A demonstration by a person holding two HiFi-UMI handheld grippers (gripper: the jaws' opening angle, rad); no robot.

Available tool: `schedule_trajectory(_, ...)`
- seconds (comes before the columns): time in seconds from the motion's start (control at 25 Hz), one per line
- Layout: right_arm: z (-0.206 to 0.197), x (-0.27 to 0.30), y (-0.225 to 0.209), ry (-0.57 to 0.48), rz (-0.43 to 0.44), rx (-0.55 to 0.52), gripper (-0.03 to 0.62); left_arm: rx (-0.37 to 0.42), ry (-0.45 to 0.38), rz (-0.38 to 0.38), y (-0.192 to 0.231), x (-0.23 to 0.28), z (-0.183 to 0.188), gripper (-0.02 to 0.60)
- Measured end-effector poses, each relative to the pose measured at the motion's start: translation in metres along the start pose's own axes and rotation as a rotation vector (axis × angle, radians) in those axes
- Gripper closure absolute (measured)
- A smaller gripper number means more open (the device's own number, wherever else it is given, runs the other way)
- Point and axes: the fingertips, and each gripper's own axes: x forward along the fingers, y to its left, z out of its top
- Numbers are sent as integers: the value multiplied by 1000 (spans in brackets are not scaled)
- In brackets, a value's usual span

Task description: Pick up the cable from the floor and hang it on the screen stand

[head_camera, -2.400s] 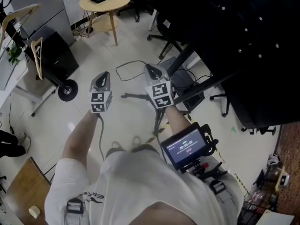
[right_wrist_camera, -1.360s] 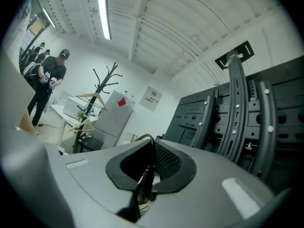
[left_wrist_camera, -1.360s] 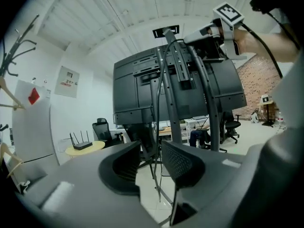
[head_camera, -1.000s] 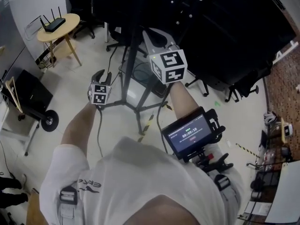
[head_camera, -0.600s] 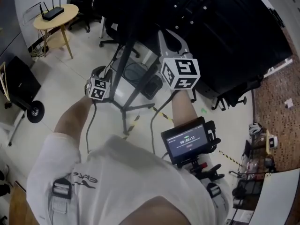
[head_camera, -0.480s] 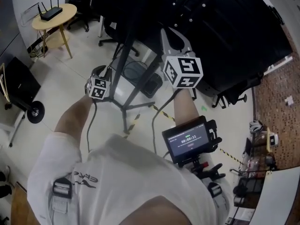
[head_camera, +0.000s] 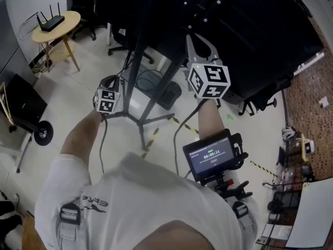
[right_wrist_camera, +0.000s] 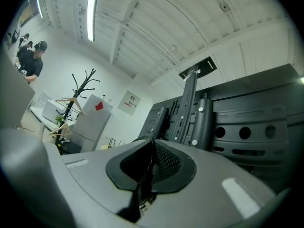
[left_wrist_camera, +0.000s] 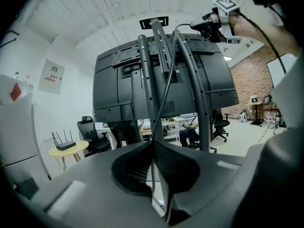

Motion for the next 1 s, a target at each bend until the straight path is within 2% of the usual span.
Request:
schedule_trajectory(0.28, -15, -15, -42, 20, -96, 23, 559, 22, -63, 44, 53, -11, 58, 568)
schedule_trajectory(0.6, -32, -16, -103, 49, -177, 79, 560, 12, -144, 66, 101, 9, 174, 568)
schedule_trajectory(0.84, -33, -25, -126, 50, -241, 99, 562, 51, -183, 45, 110, 15, 253, 568)
schedule_trajectory(1.0, -31, -29, -138, 48, -273, 102, 563, 49, -186, 13, 109, 19, 295, 568)
